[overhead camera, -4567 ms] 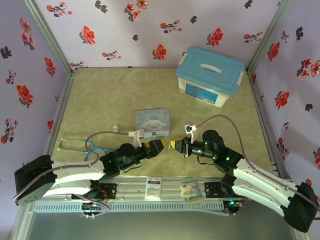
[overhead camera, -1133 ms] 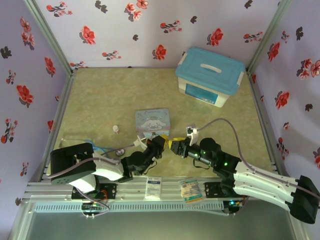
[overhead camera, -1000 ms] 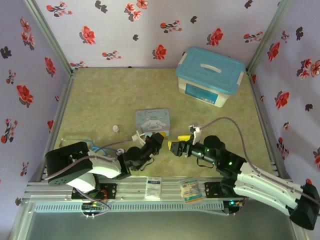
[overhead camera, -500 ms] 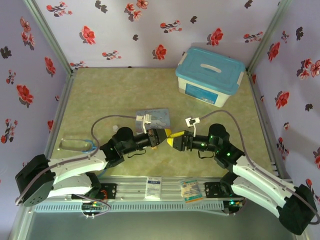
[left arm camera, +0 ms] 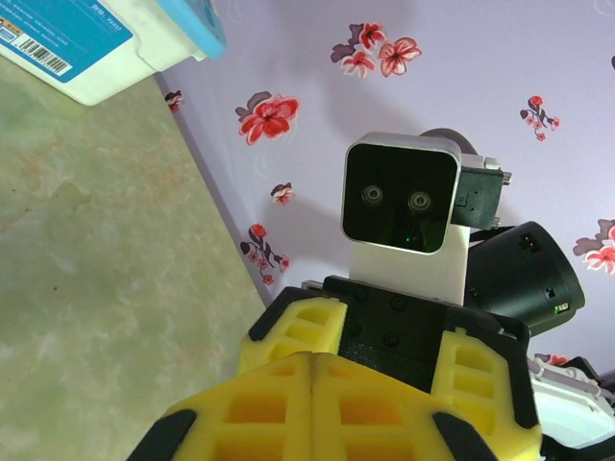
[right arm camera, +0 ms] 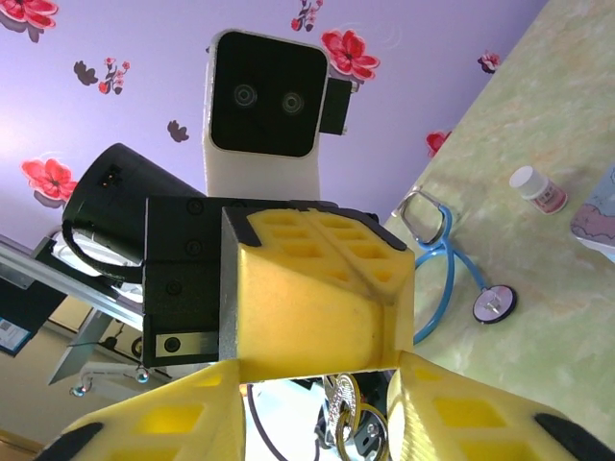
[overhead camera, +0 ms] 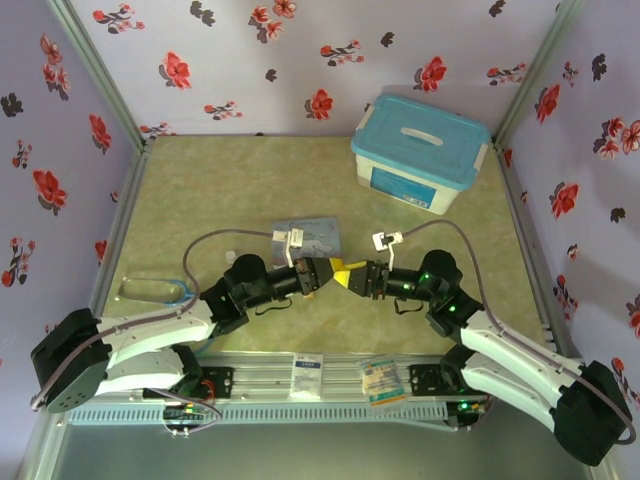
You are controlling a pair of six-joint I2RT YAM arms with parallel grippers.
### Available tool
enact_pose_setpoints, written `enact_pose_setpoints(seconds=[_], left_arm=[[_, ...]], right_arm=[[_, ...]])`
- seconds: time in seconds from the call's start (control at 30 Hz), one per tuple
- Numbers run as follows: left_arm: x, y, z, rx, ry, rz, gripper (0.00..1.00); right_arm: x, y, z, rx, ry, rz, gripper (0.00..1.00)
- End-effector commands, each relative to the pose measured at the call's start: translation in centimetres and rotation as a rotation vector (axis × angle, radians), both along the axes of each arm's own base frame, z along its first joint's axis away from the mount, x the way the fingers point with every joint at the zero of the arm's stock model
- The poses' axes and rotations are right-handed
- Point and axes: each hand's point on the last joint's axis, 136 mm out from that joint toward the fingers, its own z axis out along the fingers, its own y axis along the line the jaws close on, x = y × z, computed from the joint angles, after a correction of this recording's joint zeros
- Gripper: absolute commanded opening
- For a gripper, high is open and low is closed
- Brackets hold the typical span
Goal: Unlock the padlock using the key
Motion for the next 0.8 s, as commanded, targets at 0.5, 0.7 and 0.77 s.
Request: enact_pose_setpoints(seconds=[0.5, 0.7, 0.77], left_arm=[[0.20, -0.06, 0.74, -0.068, 0.008, 0.019, 0.00], [0.36, -0.13, 0.58, -0.054, 0.005, 0.025, 0.00], [0.42, -0.01, 0.61, -0.048, 0.001, 0.032, 0.00]], right_arm=[[-1.41, 0.30, 0.42, 0.059, -0.036, 0.069, 0.43], [-1.52, -0.02, 0.74, 0.071, -0.051, 0.055, 0.43], [-1.65, -0.07, 0.73, 0.071, -0.054, 0.059, 0.43]])
